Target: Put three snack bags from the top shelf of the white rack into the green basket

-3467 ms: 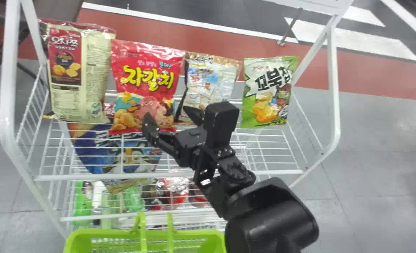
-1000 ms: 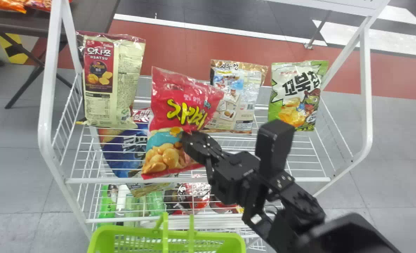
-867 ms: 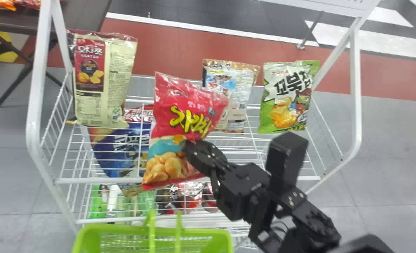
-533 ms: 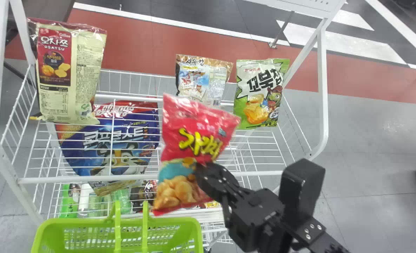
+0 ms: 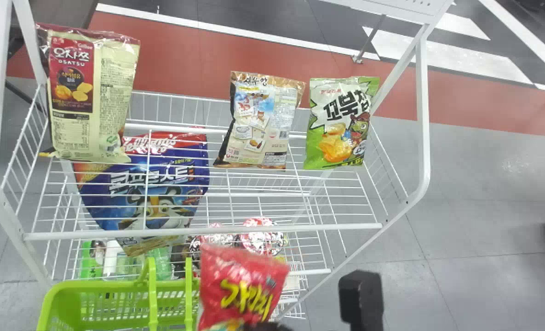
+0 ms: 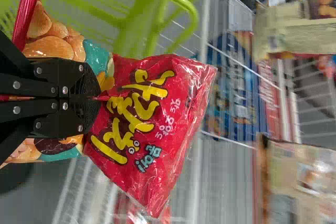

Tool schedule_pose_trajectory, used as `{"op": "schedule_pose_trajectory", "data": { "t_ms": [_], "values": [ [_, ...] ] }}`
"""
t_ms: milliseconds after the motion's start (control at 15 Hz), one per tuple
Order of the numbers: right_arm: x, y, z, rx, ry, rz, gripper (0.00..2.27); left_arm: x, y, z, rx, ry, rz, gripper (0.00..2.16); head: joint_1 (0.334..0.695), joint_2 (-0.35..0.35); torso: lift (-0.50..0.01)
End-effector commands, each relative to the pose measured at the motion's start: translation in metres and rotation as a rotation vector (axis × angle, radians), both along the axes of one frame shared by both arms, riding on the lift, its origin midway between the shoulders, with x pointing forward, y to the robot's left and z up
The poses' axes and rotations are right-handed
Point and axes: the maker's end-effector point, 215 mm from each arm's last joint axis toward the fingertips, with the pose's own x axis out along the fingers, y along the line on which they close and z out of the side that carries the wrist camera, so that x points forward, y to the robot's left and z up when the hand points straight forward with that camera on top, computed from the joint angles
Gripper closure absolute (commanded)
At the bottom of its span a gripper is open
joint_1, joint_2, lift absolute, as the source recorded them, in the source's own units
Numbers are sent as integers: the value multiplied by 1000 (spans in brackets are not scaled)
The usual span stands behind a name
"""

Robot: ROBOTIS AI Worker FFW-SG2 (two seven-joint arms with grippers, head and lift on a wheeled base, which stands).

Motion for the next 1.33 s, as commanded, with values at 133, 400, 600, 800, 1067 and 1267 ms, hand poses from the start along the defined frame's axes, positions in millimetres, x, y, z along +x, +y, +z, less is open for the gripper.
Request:
{"op": "schedule_pose_trajectory", "data": {
  "t_ms": [133,400,600,800,1067,1267],
  "values": [
    [-53,38,-22,164,203,40,2078,2,-1,-2,8,-7,-4,2152,695,-350,0],
    [-46,34,-58,142,216,21,2074,4,-5,-3,11,-18,-8,2152,695,-350,0],
    [0,26,-53,130,43,-12,2064,1,-8,-3,13,-19,-17,2152,695,-350,0],
    [11,19,-56,111,16,-20,1504,1,-9,-3,18,-24,-22,2152,695,-350,0],
    [12,16,-54,94,12,-11,-2,1,-9,-3,22,-24,-23,2152,695,-350,0],
    [22,6,-49,75,-26,-21,56,2,-8,-4,23,-24,-24,2152,695,-350,0]
  ]
}}
